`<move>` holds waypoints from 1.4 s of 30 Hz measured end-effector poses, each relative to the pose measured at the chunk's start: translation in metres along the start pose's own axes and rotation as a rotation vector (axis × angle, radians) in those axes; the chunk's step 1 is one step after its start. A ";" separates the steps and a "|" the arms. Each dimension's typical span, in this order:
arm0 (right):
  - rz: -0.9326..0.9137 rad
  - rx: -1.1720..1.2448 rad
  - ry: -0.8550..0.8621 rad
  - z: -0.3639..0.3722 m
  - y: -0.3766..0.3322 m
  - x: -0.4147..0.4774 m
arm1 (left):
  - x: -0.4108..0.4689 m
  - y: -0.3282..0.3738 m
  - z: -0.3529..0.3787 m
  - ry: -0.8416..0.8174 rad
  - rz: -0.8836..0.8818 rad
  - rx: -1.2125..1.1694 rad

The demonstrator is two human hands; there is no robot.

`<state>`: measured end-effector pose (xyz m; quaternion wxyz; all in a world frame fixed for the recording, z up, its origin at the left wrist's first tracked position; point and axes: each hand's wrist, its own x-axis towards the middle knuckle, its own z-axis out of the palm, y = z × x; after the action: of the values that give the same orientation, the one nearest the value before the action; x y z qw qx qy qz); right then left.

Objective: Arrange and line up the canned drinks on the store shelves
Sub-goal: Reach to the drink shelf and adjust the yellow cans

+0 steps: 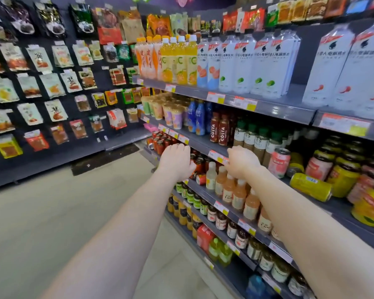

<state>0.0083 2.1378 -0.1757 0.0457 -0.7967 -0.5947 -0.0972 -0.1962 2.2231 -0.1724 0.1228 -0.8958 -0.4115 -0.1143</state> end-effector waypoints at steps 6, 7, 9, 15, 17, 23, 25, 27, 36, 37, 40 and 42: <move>0.120 -0.110 0.000 0.021 0.039 0.015 | 0.067 0.031 0.038 -0.015 0.189 -0.063; 0.155 -0.122 -0.009 0.025 0.046 0.014 | 0.076 0.038 0.045 -0.016 0.232 -0.072; 0.229 -0.138 -0.027 0.031 0.059 0.007 | 0.093 0.052 0.054 -0.016 0.314 -0.095; 0.498 -0.173 -0.061 0.031 0.082 -0.028 | 0.126 0.097 0.064 0.004 0.578 -0.195; 0.603 -0.166 -0.073 0.030 0.083 -0.041 | 0.132 0.109 0.065 0.024 0.642 -0.225; 0.844 -0.157 -0.120 0.028 0.083 -0.085 | 0.132 0.136 0.066 0.027 0.795 -0.272; 0.890 -0.162 -0.127 0.026 0.085 -0.099 | 0.131 0.145 0.068 0.035 0.834 -0.286; 0.920 -0.169 -0.111 0.024 0.088 -0.111 | 0.129 0.156 0.070 0.050 0.865 -0.294; 0.995 -0.099 -0.081 0.027 0.126 -0.137 | 0.121 0.213 0.076 0.041 0.927 -0.355; 0.985 -0.097 -0.075 0.028 0.131 -0.137 | 0.121 0.220 0.077 0.040 0.921 -0.351; 0.945 -0.073 -0.060 0.034 0.150 -0.133 | 0.123 0.239 0.081 0.008 0.880 -0.347; 0.901 -0.041 -0.041 0.040 0.164 -0.128 | 0.123 0.251 0.086 -0.014 0.858 -0.338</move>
<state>0.1342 1.9783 -0.2348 0.0558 -0.9787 -0.1872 -0.0633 0.0829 2.1791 -0.2470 0.0083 -0.9934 0.0203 -0.1128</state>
